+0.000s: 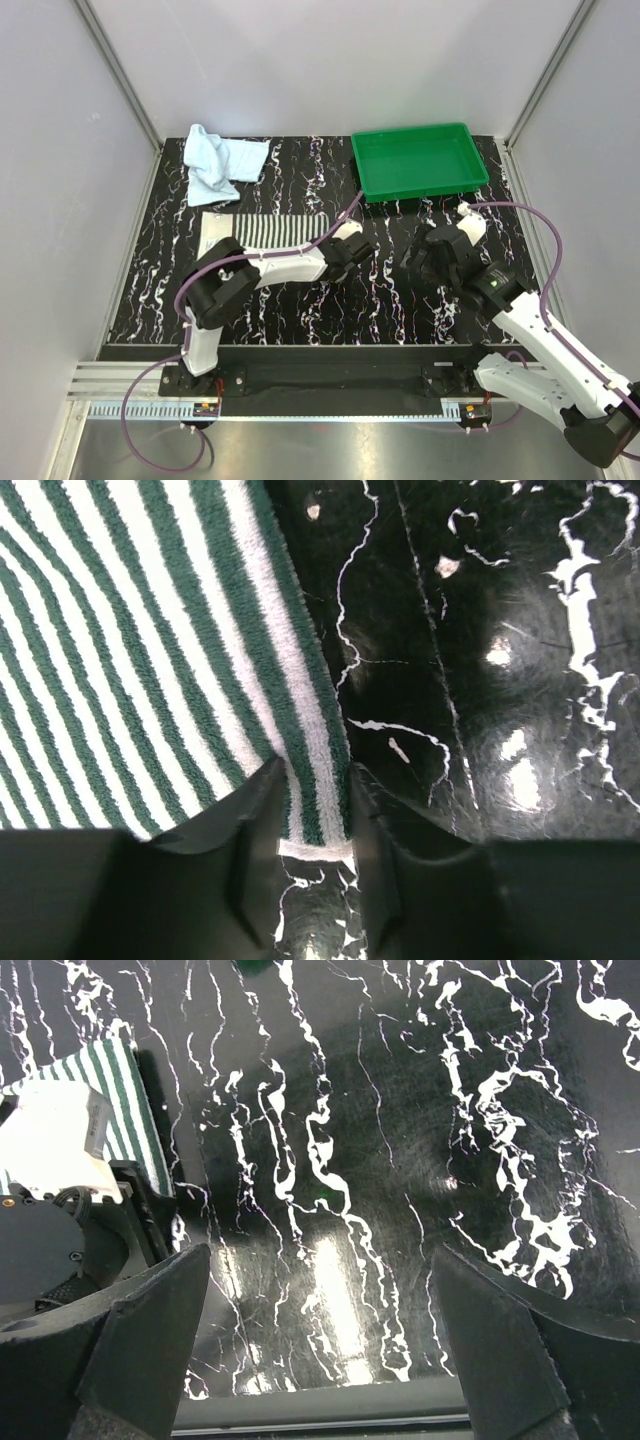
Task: Roll the towels
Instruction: Roll the towel
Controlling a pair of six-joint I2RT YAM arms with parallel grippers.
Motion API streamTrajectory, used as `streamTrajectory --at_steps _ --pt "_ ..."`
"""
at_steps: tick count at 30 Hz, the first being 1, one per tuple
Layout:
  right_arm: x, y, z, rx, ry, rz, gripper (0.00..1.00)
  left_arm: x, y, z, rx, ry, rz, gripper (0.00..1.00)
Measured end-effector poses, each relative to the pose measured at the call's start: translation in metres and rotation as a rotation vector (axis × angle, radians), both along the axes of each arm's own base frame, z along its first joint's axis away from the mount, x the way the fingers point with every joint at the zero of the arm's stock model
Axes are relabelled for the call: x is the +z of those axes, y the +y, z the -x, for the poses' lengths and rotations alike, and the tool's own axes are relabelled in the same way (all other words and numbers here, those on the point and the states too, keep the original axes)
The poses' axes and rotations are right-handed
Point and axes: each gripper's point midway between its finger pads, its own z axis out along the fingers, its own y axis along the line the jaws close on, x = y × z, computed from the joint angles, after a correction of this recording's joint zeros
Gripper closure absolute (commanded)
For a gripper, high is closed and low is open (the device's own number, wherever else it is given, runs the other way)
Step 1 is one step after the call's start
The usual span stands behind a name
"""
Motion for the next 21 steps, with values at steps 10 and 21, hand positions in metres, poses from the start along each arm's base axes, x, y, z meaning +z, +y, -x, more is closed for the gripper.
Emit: streamTrajectory --at_steps 10,21 --pt "-0.001 -0.018 0.008 -0.057 0.016 0.048 0.00 -0.002 -0.003 0.004 -0.026 -0.034 0.036 1.00" --pt "-0.004 0.002 0.005 -0.018 0.030 -0.038 0.08 0.007 -0.012 0.121 -0.251 0.024 0.248 1.00"
